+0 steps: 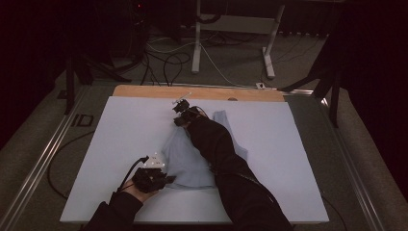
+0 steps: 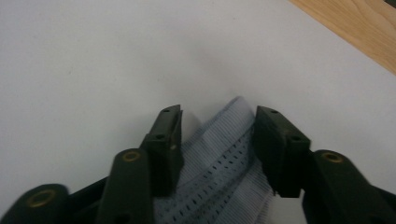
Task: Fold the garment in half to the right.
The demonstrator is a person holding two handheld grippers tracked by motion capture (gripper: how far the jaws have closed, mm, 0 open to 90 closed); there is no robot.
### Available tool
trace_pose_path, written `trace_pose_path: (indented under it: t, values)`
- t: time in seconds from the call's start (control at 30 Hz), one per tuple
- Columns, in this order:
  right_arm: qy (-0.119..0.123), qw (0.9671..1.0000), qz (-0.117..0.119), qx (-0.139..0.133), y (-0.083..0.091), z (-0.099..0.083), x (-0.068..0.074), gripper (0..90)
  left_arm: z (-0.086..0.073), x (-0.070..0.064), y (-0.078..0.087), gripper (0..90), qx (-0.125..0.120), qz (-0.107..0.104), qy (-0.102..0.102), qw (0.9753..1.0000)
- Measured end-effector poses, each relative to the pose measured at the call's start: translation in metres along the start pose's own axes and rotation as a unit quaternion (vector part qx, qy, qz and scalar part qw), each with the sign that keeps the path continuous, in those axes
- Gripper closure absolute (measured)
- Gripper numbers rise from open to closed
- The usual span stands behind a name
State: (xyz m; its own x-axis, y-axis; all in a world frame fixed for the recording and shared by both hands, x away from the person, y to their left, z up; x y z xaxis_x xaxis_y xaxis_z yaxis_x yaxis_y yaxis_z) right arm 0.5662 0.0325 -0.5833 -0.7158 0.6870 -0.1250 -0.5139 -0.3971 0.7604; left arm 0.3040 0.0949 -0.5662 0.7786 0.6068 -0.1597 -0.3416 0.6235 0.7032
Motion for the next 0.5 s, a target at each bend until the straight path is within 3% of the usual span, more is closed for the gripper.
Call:
trace_pose_path:
  t: [0.07, 0.1, 0.13, 0.17, 0.3, 0.5]
  values:
    - [0.015, 0.9999, 0.0, 0.001, 0.0016, -0.0014, 0.0003, 65.6, -0.0007, -0.0001, -0.0007, 86.4, 0.0, 0.0, 0.003, 1.0]
    - [0.015, 0.9999, 0.0, 0.001, 0.0016, -0.0014, 0.0003, 65.6, -0.0007, -0.0001, -0.0007, 86.4, 0.0, 0.0, 0.003, 1.0]
    - [0.014, 0.9999, 0.009, 0.003, 0.0022, -0.0022, 0.0029, 76.3, -0.0014, 0.0, -0.0012, 86.4, 0.002, -0.001, 0.004, 1.0]
    - [0.02, 0.9998, 0.009, 0.006, 0.0021, -0.0018, 0.0041, 79.7, -0.0016, -0.0001, -0.0019, 86.4, 0.002, -0.001, 0.004, 1.0]
    - [0.023, 0.9997, -0.001, 0.01, 0.0023, -0.0011, 0.0041, 86.4, -0.0023, 0.0012, -0.0025, 86.4, 0.002, 0.0, 0.008, 1.0]
    - [0.024, 0.9997, 0.009, 0.004, 0.0075, 0.0019, 0.0018, 87.3, -0.0003, 0.0007, -0.002, 86.4, 0.0, -0.004, 0.011, 0.9999]
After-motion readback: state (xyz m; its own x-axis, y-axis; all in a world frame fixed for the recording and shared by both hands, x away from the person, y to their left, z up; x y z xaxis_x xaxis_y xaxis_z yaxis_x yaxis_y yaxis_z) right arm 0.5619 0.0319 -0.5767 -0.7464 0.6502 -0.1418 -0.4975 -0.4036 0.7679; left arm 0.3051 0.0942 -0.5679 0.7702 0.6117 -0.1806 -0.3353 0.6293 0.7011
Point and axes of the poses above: each handheld gripper's, and its own axes: y roughly backward along the jaws, z roughly out of its top, x roughly to its left, the point moved 8 cm from there along -y, roughly forward along the jaws, and after that the axes turned 1 degree about y, right-handed, at the moved point
